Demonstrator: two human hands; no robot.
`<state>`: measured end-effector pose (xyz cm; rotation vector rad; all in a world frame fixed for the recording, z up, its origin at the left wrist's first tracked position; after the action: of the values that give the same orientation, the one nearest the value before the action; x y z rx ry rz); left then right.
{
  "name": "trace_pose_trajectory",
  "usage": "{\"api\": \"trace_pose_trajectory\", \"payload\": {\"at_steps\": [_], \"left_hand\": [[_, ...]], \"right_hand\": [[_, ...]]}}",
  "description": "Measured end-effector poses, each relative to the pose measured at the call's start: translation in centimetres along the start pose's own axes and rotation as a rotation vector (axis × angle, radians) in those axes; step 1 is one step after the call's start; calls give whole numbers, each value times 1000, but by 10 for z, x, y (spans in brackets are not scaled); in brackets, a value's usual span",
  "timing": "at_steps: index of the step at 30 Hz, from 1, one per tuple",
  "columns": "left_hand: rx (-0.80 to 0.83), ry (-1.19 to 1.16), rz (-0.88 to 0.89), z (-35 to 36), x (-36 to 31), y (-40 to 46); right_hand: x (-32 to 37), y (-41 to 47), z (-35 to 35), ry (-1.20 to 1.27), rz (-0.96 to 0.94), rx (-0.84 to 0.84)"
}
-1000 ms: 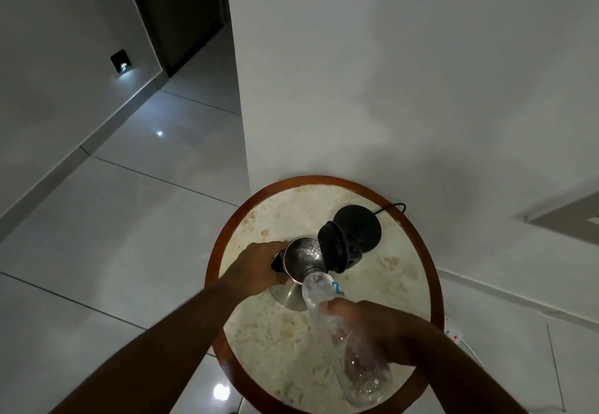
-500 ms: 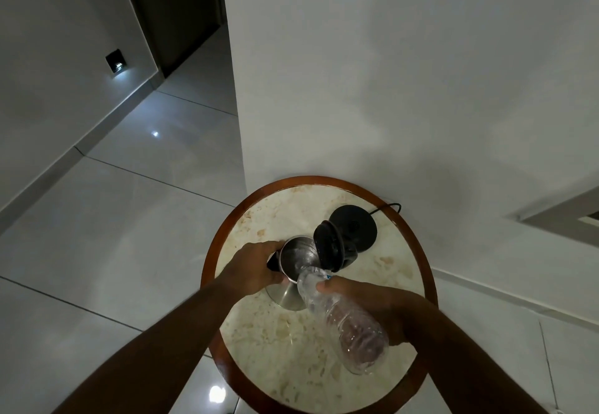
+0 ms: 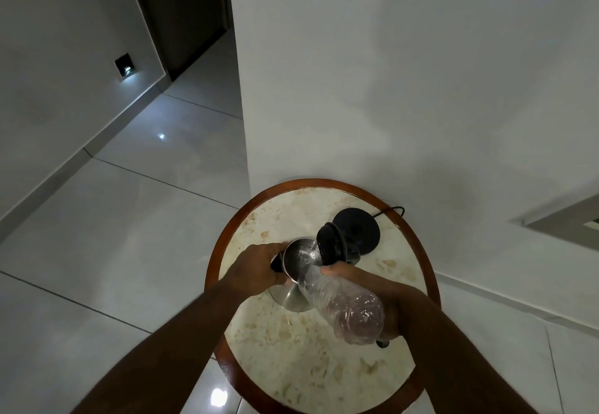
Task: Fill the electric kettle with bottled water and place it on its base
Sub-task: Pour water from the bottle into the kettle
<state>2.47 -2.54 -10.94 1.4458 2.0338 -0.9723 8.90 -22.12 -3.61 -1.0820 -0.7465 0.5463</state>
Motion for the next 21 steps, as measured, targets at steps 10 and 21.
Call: {"api": "trace_pose_trajectory", "payload": {"at_steps": [10, 21], "left_hand": [[16, 5, 26, -1, -2, 0], [20, 14, 20, 1, 1, -2]], "right_hand": [[9, 5, 5, 64, -78, -42], [-2, 10, -8, -62, -93, -122]]}}
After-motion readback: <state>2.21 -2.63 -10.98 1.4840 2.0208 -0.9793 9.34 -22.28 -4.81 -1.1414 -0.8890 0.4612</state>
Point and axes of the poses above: each hand's wrist, its own y-axis towards the middle knuckle, its own z-axis out of the palm, x = y × z, the point moved 3 cm from there along y, towards the middle knuckle, and after that the axes turned 9 degrees about z, right-handed, at the moved point
